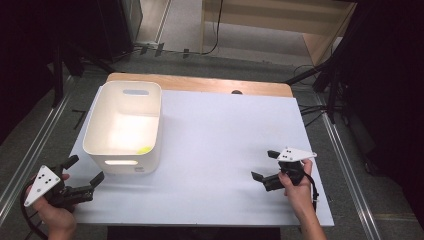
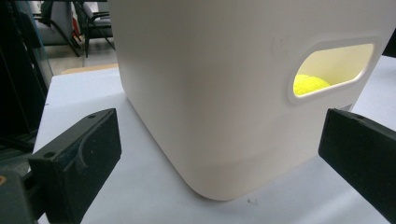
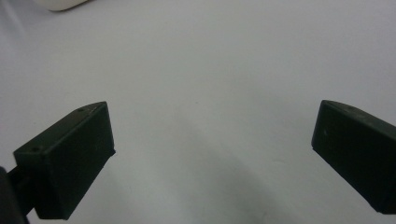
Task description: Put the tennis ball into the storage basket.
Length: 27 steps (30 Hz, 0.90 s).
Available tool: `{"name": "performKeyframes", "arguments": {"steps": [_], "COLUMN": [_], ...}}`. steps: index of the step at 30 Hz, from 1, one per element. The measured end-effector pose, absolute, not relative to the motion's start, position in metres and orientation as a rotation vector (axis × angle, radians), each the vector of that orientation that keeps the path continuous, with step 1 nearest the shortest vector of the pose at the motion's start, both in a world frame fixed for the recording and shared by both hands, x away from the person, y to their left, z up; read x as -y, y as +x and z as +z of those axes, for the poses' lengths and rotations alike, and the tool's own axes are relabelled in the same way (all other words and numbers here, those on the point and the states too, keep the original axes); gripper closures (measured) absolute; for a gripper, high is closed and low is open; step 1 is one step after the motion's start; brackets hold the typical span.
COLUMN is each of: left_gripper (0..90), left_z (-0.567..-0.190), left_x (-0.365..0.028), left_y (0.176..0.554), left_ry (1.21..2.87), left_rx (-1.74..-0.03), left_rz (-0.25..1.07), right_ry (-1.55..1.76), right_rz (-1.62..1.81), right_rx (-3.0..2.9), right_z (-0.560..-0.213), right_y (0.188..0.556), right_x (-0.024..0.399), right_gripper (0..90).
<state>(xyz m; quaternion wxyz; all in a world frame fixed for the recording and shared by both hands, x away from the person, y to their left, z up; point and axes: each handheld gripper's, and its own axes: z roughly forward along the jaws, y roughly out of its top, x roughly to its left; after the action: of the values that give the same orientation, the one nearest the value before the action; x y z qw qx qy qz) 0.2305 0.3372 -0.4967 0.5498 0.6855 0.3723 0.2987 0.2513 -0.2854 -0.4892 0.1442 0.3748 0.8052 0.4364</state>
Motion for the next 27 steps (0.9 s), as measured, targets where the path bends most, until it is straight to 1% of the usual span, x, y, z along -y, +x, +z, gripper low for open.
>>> {"name": "performKeyframes", "arguments": {"steps": [27], "left_gripper": [0.0], "left_z": [-0.497], "left_x": [-0.338], "left_y": [0.23], "left_ry": [1.621], "left_rx": [-0.882], "left_rz": [0.706], "right_ry": [1.224], "right_rz": [1.349], "right_rx": [-2.136], "right_z": [-0.515], "right_y": [0.212], "right_x": [0.339], "right_gripper": [0.0]}}
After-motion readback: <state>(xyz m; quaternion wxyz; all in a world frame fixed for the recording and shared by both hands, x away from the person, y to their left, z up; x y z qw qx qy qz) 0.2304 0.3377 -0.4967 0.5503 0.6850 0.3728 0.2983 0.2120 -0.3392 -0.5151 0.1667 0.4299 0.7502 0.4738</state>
